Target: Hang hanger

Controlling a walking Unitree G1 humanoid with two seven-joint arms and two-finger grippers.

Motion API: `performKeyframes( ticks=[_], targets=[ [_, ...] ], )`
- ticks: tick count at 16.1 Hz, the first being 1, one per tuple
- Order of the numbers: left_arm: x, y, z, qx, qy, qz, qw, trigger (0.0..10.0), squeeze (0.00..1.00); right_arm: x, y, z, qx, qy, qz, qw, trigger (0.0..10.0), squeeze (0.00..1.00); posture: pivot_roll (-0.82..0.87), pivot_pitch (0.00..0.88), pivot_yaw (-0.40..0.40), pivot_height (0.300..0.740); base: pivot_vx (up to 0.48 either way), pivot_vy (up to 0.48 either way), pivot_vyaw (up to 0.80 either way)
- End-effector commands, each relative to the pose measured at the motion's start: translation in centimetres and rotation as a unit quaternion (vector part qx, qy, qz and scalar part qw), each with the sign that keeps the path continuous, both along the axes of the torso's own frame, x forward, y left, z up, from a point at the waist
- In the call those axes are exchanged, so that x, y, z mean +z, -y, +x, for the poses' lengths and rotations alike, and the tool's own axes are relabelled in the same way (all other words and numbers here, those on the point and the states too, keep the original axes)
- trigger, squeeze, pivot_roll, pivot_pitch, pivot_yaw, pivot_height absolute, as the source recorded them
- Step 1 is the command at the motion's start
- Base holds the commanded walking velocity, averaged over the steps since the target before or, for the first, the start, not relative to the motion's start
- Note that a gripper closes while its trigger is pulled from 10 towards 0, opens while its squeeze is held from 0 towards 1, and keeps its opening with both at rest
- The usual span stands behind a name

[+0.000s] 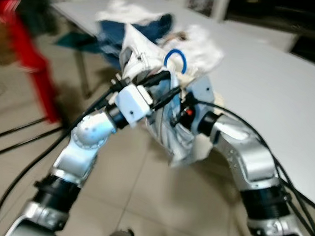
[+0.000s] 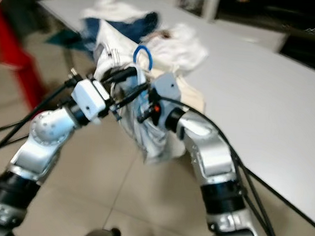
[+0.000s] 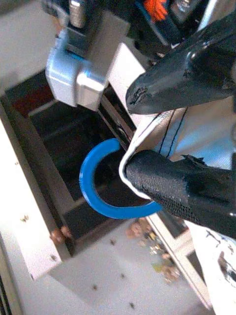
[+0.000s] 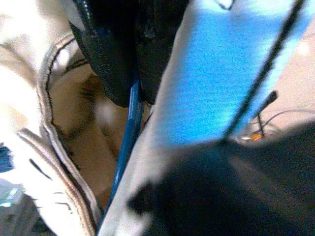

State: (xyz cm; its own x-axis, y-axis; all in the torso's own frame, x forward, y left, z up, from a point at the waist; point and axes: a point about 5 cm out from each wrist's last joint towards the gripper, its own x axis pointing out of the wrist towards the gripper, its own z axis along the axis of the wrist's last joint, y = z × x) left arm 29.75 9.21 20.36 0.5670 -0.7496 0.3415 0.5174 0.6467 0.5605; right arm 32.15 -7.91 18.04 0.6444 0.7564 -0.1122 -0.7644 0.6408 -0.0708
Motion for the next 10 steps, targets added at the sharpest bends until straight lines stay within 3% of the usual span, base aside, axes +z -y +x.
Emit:
performKeyframes(
  ticks=[1, 10],
  targets=[
    [1.99, 0.04, -0.11, -0.006, 0.040, -0.014, 0.999, 10.0, 0.00, 0.15, -0.77, -0.35, 0.025, -0.001, 0.003, 1.000, 10.0, 0.00, 0.07, 0.000, 0.001, 0.740, 0.000, 0.000, 0.80],
    [1.97, 0.32, 0.03, -0.010, 0.039, -0.014, 0.999, 10.0, 0.00, 0.08, -0.18, -0.38, 0.026, -0.001, -0.008, 1.000, 10.0, 0.00, 0.06, 0.000, 0.003, 0.740, 0.000, 0.000, 0.80]
  ],
)
